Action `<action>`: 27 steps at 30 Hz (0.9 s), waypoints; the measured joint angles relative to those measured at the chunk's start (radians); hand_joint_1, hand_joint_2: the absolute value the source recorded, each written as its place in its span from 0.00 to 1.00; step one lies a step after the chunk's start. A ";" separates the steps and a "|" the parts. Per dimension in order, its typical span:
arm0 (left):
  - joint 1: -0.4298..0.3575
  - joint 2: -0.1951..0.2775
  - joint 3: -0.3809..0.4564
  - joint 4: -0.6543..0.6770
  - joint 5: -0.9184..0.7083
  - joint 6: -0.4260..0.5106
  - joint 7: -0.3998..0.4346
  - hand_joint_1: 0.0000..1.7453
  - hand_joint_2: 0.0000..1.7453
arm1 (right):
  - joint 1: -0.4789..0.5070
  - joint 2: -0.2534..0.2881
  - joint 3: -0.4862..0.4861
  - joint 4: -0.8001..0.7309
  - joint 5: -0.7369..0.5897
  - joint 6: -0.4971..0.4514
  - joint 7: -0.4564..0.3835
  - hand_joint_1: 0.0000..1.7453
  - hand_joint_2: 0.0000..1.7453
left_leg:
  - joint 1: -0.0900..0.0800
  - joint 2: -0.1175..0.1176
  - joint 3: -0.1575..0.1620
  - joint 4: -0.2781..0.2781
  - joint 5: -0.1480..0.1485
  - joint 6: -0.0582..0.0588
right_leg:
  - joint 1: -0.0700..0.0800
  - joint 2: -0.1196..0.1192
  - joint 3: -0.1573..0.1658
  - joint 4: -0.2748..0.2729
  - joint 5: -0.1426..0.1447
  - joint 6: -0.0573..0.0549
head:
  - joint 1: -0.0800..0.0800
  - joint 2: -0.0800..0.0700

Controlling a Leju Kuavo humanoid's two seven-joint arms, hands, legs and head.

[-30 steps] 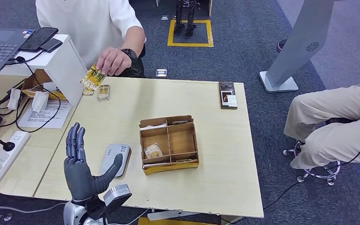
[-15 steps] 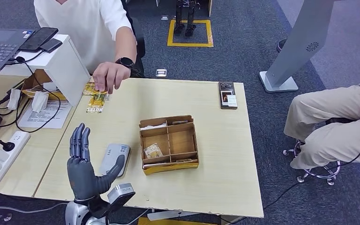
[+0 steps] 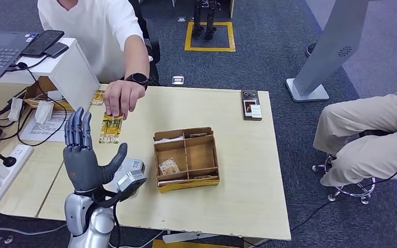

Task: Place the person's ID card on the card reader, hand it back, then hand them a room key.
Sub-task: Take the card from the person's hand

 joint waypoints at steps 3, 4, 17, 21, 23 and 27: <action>-0.014 -0.002 0.008 0.010 -0.024 0.000 0.012 0.00 1.00 | 0.000 -0.002 0.005 0.000 0.003 0.001 0.000 0.00 1.00 | 0.000 0.000 0.000 0.000 0.000 0.000 | 0.000 0.000 0.000 0.000 0.000 0.000 | 0.000 0.000; -0.016 -0.002 0.008 0.013 -0.029 0.000 0.013 0.00 1.00 | 0.000 -0.002 0.006 0.000 0.004 0.001 0.000 0.00 1.00 | 0.000 0.000 0.000 0.000 0.000 0.000 | 0.000 0.000 0.000 0.000 0.000 0.000 | 0.000 0.000; -0.037 -0.004 0.013 0.048 -0.054 0.000 0.046 1.00 1.00 | 0.000 -0.005 0.018 0.000 0.009 0.004 0.005 0.00 1.00 | 0.000 0.000 0.000 0.000 0.000 0.000 | 0.000 0.000 0.000 0.000 0.000 0.000 | 0.000 0.000; -0.041 -0.004 0.013 0.058 -0.025 0.000 0.037 1.00 1.00 | 0.000 -0.006 0.018 0.000 0.009 0.005 0.006 0.00 1.00 | 0.000 0.000 0.000 0.000 0.000 0.000 | 0.000 0.000 0.000 0.000 0.000 0.000 | 0.000 0.000; -0.041 -0.004 0.013 0.058 -0.011 0.000 0.030 1.00 1.00 | 0.000 -0.006 0.018 0.000 0.008 0.005 0.006 0.00 1.00 | 0.000 0.000 0.000 0.000 0.000 0.000 | 0.000 0.000 0.000 0.000 0.000 0.000 | 0.000 0.000; -0.041 -0.004 0.013 0.058 0.005 0.001 0.021 1.00 1.00 | 0.000 -0.006 0.018 0.000 0.008 0.004 0.011 0.00 1.00 | 0.000 0.000 0.000 0.000 0.000 0.000 | 0.000 0.000 0.000 0.000 0.000 0.000 | 0.000 0.000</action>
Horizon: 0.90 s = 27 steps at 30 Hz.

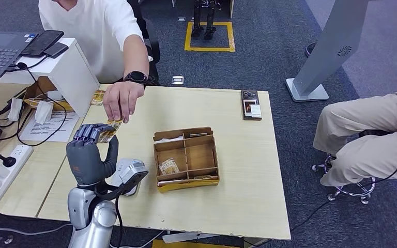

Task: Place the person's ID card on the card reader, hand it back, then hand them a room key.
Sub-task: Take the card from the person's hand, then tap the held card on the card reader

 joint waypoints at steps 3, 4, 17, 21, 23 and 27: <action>-0.001 0.000 0.000 0.000 0.009 0.000 -0.004 1.00 1.00 | 0.000 0.000 0.000 0.000 -0.001 0.000 0.002 0.00 1.00 | 0.000 0.000 0.000 0.000 0.000 0.000 | 0.000 0.000 0.000 0.000 0.000 0.000 | 0.000 0.000; -0.001 0.000 0.000 0.000 0.011 0.000 -0.006 1.00 1.00 | 0.000 0.000 0.000 0.000 -0.001 0.000 0.002 0.00 1.00 | 0.000 0.000 0.000 0.000 0.000 0.000 | 0.000 0.000 0.000 0.000 0.000 0.000 | 0.000 0.000; -0.001 0.000 0.000 0.000 0.011 0.000 -0.008 1.00 1.00 | 0.000 0.000 0.000 0.000 -0.001 -0.002 0.002 0.00 1.00 | 0.000 0.000 0.000 0.000 0.000 0.000 | 0.000 0.000 0.000 0.000 0.000 0.000 | 0.000 0.000; 0.000 0.000 0.000 -0.003 0.008 0.000 -0.003 1.00 1.00 | 0.000 0.000 0.000 0.000 -0.001 -0.003 0.002 0.00 1.00 | 0.000 0.000 0.000 0.000 0.000 0.000 | 0.000 0.000 0.000 0.000 0.000 0.000 | 0.000 0.000; 0.000 0.000 0.000 -0.006 0.009 0.000 -0.003 1.00 1.00 | 0.000 0.000 0.000 0.000 -0.001 -0.003 0.002 0.00 1.00 | 0.000 0.000 0.000 0.000 0.000 0.000 | 0.000 0.000 0.000 0.000 0.000 0.000 | 0.000 0.000; 0.001 -0.001 0.000 -0.013 0.014 0.000 -0.010 1.00 1.00 | 0.000 0.000 0.000 0.000 -0.003 -0.003 0.002 0.00 1.00 | 0.000 0.000 0.000 0.000 0.000 0.000 | 0.000 0.000 0.000 0.000 0.000 0.000 | 0.000 0.000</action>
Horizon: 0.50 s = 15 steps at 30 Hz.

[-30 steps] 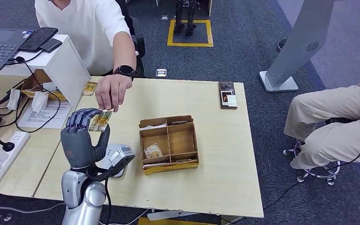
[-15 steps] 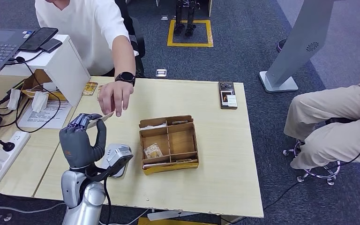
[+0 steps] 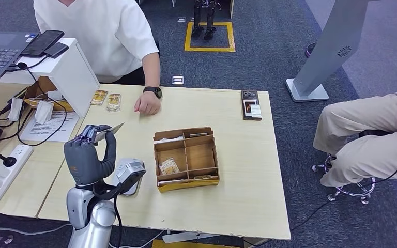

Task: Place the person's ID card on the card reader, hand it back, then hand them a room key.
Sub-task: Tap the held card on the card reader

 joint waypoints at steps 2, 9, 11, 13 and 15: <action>0.001 0.000 0.000 -0.010 0.004 0.000 -0.006 1.00 1.00 | 0.000 0.000 0.000 0.000 -0.002 0.000 0.000 0.00 1.00 | 0.000 0.000 0.000 0.000 0.000 0.000 | 0.000 0.000 0.000 0.000 0.000 0.000 | 0.000 0.000; 0.008 0.000 0.025 -0.041 -0.008 0.000 -0.019 1.00 1.00 | 0.000 0.000 0.000 0.000 -0.012 -0.001 0.000 0.00 1.00 | 0.000 0.000 0.000 0.000 0.000 0.000 | 0.000 0.000 0.000 0.000 0.000 0.000 | 0.000 0.000; 0.012 0.000 0.042 -0.045 -0.013 0.000 -0.019 1.00 1.00 | 0.000 0.000 0.000 0.000 -0.014 -0.001 0.000 0.00 1.00 | 0.000 0.000 0.000 0.000 0.000 0.000 | 0.000 0.000 0.000 0.000 0.000 0.000 | 0.000 0.000; 0.016 0.000 0.062 -0.047 -0.016 0.000 -0.019 1.00 1.00 | 0.000 0.000 0.000 0.000 -0.016 -0.001 0.000 0.00 1.00 | 0.000 0.000 0.000 0.000 0.000 0.000 | 0.000 0.000 0.000 0.000 0.000 0.000 | 0.000 0.000; 0.021 0.000 0.085 -0.051 -0.015 0.000 -0.019 1.00 1.00 | 0.000 0.000 0.000 0.000 -0.019 -0.003 0.001 0.00 1.00 | 0.000 0.000 0.000 0.000 0.000 0.000 | 0.000 0.000 0.000 0.000 0.000 0.000 | 0.000 0.000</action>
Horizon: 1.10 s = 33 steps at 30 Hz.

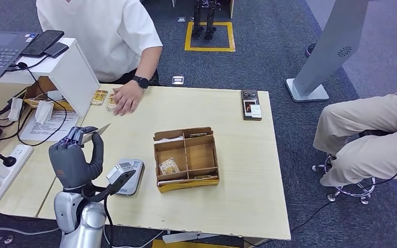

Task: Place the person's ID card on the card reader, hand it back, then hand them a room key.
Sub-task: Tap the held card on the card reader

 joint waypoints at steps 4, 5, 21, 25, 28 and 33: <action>0.009 0.000 0.047 -0.007 0.006 0.000 0.003 1.00 1.00 | 0.000 0.000 0.000 0.000 -0.006 -0.003 0.001 0.00 1.00 | 0.000 0.000 0.000 0.000 0.000 0.000 | 0.000 0.000 0.000 0.000 0.000 0.000 | 0.000 0.000; 0.012 0.000 0.057 -0.009 0.006 0.000 0.005 1.00 1.00 | 0.000 0.000 0.000 0.000 -0.007 -0.003 0.001 0.00 1.00 | 0.000 0.000 0.000 0.000 0.000 0.000 | 0.000 0.000 0.000 0.000 0.000 0.000 | 0.000 0.000; 0.027 0.000 0.133 -0.007 -0.131 0.000 0.108 1.00 1.00 | 0.000 0.000 -0.001 0.000 -0.011 -0.004 0.002 0.00 1.00 | 0.000 0.000 0.000 0.000 0.000 0.000 | 0.000 0.000 0.000 0.000 0.000 0.000 | 0.000 0.000; 0.027 0.000 0.133 0.008 -0.163 0.000 0.127 1.00 1.00 | 0.000 0.000 -0.002 0.000 -0.011 -0.004 0.000 0.00 1.00 | 0.000 0.000 0.000 0.000 0.000 0.000 | 0.000 0.000 0.000 0.000 0.000 0.000 | 0.000 0.000; 0.030 0.000 0.133 0.027 -0.189 0.000 0.147 1.00 1.00 | 0.000 0.000 -0.002 0.000 -0.011 -0.004 0.000 0.00 1.00 | 0.000 0.000 0.000 0.000 0.000 0.000 | 0.000 0.000 0.000 0.000 0.000 0.000 | 0.000 0.000; 0.039 0.000 0.133 0.062 -0.222 0.000 0.169 1.00 1.00 | 0.000 0.000 -0.004 0.000 -0.011 -0.004 0.000 0.00 1.00 | 0.000 0.000 0.000 0.000 0.000 0.000 | 0.000 0.000 0.000 0.000 0.000 0.000 | 0.000 0.000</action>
